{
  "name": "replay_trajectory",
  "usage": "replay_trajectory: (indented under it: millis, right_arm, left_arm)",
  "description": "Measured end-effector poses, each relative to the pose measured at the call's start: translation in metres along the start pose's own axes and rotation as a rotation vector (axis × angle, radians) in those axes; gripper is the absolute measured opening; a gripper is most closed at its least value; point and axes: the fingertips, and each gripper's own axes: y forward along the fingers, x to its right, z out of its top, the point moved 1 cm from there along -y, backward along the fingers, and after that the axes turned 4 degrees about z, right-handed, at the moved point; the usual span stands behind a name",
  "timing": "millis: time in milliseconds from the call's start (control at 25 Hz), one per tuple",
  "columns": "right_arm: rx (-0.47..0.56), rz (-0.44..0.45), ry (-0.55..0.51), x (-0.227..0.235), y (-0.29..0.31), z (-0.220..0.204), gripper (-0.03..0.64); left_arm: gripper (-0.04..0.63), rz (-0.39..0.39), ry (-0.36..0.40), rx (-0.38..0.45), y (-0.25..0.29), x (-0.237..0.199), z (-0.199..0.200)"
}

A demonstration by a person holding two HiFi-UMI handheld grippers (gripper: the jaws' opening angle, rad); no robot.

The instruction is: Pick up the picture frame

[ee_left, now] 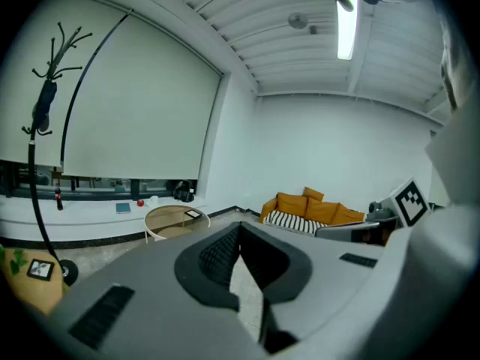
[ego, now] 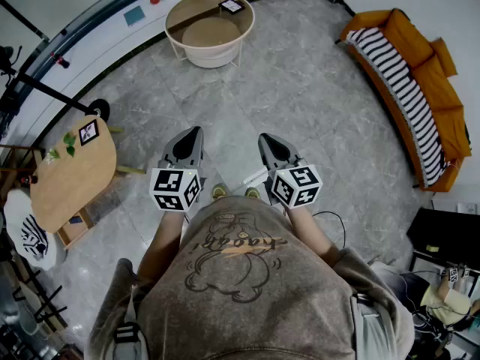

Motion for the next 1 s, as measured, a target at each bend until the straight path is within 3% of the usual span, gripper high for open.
replay_trajectory:
  millis: [360, 1000]
  right_arm:
    - [0.049, 0.030, 0.035, -0.013, 0.011, 0.001, 0.020]
    - [0.114, -0.105, 0.041, -0.021, 0.036, 0.000, 0.020]
  left_arm:
    - [0.018, -0.032, 0.000, -0.013, -0.002, -0.011, -0.002]
    - [0.018, -0.117, 0.020, -0.015, 0.013, -0.047, -0.010]
